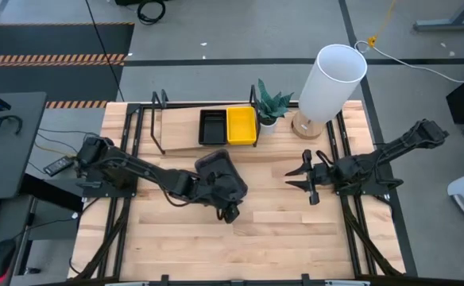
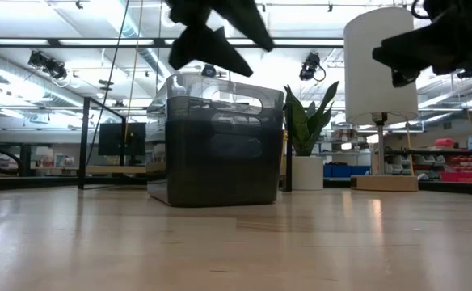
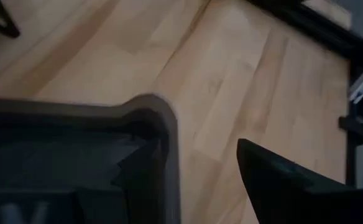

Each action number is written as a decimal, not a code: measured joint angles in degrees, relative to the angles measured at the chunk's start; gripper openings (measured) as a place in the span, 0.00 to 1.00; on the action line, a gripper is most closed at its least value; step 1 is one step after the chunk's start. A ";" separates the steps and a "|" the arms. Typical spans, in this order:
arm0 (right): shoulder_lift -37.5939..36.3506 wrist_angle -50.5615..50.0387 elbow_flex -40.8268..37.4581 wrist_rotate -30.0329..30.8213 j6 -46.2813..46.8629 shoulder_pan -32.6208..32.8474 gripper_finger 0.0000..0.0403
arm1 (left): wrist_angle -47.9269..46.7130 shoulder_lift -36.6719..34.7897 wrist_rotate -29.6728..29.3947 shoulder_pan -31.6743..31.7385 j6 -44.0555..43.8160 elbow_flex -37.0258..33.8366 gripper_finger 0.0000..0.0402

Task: Stack baskets on shelf by color
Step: Put the stacked black bins on the shelf

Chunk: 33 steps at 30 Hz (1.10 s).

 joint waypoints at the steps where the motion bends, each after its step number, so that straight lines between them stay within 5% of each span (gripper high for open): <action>1: -0.60 1.36 -1.06 -0.56 -0.04 0.00 0.29 | -1.01 0.22 -0.03 -0.02 -0.01 0.24 0.55; 16: -4.06 5.18 -5.57 -0.34 -0.43 -0.09 0.29 | -14.13 8.49 1.40 0.83 0.51 7.27 0.54; 24: -4.23 2.70 -5.57 1.16 3.72 -0.11 0.29 | -18.29 10.35 5.93 1.89 1.99 7.27 0.42; 33: -11.65 -16.14 -2.98 1.54 8.75 -0.07 0.29 | -20.43 10.35 8.24 1.64 1.57 7.25 0.25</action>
